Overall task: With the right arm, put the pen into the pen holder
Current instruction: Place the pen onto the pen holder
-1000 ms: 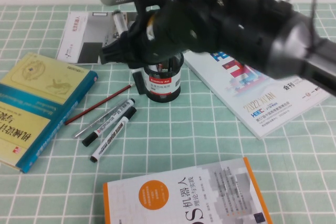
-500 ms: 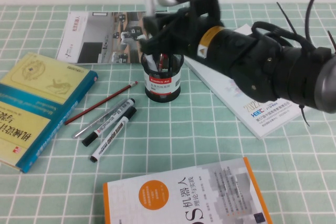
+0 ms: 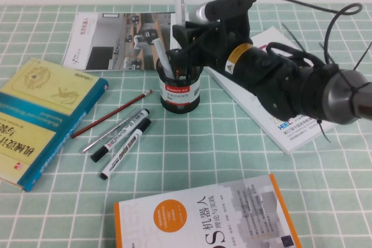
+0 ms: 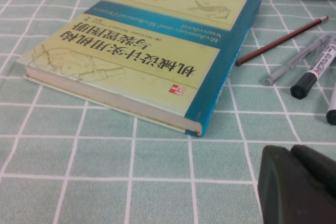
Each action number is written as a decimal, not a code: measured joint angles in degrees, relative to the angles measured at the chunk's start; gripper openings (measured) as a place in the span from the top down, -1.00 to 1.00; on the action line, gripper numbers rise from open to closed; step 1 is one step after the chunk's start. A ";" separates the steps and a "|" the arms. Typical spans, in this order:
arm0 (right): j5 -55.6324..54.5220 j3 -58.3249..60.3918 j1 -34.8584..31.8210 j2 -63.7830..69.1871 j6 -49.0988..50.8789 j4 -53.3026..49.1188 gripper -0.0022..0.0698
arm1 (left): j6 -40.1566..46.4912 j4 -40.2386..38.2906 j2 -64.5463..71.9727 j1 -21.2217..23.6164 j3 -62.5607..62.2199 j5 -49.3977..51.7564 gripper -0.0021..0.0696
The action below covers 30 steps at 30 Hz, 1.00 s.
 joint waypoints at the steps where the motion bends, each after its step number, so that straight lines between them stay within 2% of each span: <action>1: -0.40 0.00 0.00 0.37 0.00 0.00 0.60 | 0.00 0.00 0.00 0.00 0.00 0.00 0.96; 7: -1.42 0.00 0.00 2.47 0.14 -0.67 0.60 | 0.00 0.00 0.00 0.00 0.00 0.00 0.96; 23: -4.99 0.00 0.00 4.61 2.52 -10.22 0.59 | 0.00 0.00 0.00 0.00 0.00 0.00 0.96; 26: -4.99 0.00 0.00 4.86 2.67 -10.32 0.47 | 0.00 0.00 0.00 0.00 0.00 0.00 0.96; 30: -4.99 0.00 0.00 4.86 2.66 -10.46 0.17 | 0.00 0.00 0.00 0.00 0.00 0.00 0.96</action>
